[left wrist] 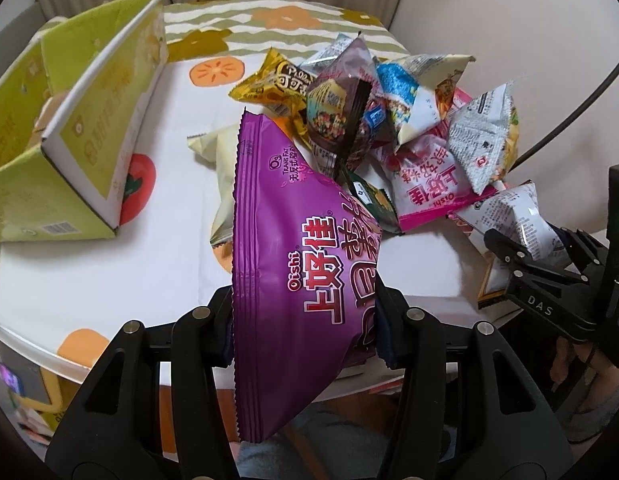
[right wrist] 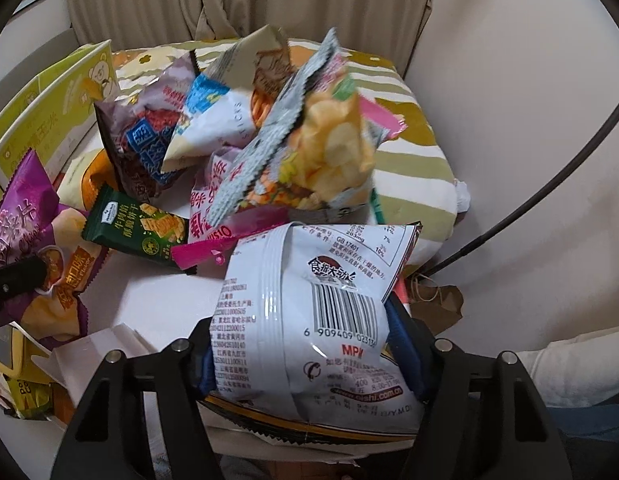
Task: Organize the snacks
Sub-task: 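Carry the purple bag with left tool while right tool carries the white bag toward the box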
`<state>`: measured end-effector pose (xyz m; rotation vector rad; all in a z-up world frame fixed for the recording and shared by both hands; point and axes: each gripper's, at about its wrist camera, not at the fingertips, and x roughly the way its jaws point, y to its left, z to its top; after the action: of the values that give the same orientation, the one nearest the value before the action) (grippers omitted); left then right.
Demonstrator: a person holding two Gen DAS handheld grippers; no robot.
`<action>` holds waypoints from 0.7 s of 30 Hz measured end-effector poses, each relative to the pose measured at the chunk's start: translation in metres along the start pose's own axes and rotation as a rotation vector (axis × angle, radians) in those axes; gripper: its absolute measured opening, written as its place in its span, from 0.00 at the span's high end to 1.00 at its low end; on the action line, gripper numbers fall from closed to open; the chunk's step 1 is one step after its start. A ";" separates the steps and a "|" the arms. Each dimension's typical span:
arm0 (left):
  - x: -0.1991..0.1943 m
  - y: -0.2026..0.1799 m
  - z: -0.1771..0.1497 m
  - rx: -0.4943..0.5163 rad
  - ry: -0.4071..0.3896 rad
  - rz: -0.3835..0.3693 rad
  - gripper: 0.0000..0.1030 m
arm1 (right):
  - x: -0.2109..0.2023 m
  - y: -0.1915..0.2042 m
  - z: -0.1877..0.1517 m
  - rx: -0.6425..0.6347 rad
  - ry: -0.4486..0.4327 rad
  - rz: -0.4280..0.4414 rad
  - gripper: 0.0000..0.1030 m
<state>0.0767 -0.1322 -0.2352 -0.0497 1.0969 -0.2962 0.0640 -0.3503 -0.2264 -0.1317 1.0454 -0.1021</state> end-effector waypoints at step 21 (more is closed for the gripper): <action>-0.089 0.001 0.016 -0.065 -0.150 0.029 0.54 | -0.083 -0.004 0.012 -0.005 -0.099 0.048 0.37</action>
<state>0.0533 -0.1095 -0.1510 -0.1126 0.9574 -0.2269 0.0327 -0.3410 -0.1491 -0.1153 0.9496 -0.0485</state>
